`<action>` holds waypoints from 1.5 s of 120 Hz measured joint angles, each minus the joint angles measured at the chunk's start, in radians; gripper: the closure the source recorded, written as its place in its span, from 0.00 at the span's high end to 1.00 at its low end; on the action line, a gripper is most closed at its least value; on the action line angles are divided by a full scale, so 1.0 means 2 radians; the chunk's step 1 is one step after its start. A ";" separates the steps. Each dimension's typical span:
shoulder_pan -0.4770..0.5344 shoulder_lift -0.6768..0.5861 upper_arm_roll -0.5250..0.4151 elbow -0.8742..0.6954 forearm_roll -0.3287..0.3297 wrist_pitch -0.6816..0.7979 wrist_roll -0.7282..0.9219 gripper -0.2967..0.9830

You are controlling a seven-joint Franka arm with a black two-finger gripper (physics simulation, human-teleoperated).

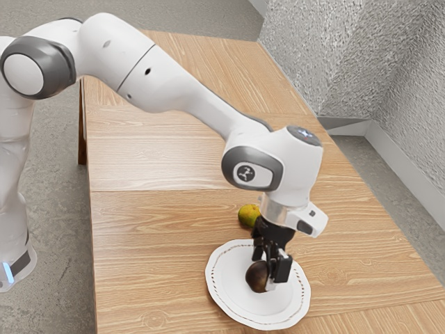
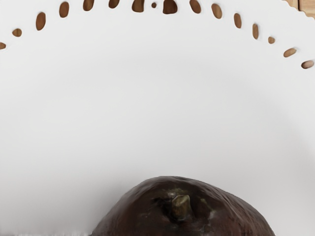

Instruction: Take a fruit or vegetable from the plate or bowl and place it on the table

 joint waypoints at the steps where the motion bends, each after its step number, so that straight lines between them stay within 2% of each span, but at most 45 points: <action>1: 0.000 0.000 0.000 0.000 0.000 0.000 -0.001 0.77; 34: -0.003 0.003 0.000 -0.001 0.002 0.005 -0.016 0.60; 52: 0.002 0.006 0.002 -0.001 0.010 0.008 -0.025 0.42; 70: 0.004 0.004 0.011 0.002 0.015 0.004 -0.033 0.50; 105: 0.008 -0.045 0.052 0.006 0.013 -0.033 -0.037 0.52; 119: 0.055 -0.050 0.056 0.006 0.013 -0.050 -0.034 0.52; 139: 0.199 -0.049 0.056 0.012 0.013 -0.068 -0.020 0.52; 146: 0.232 -0.048 0.055 0.013 0.013 -0.072 -0.015 0.52; 164: 0.227 -0.047 0.053 0.013 0.012 -0.083 -0.002 0.52; 169: 0.222 -0.045 0.054 0.014 0.009 -0.085 0.002 0.59; 180: 0.228 -0.043 0.055 0.013 0.004 -0.088 0.009 0.67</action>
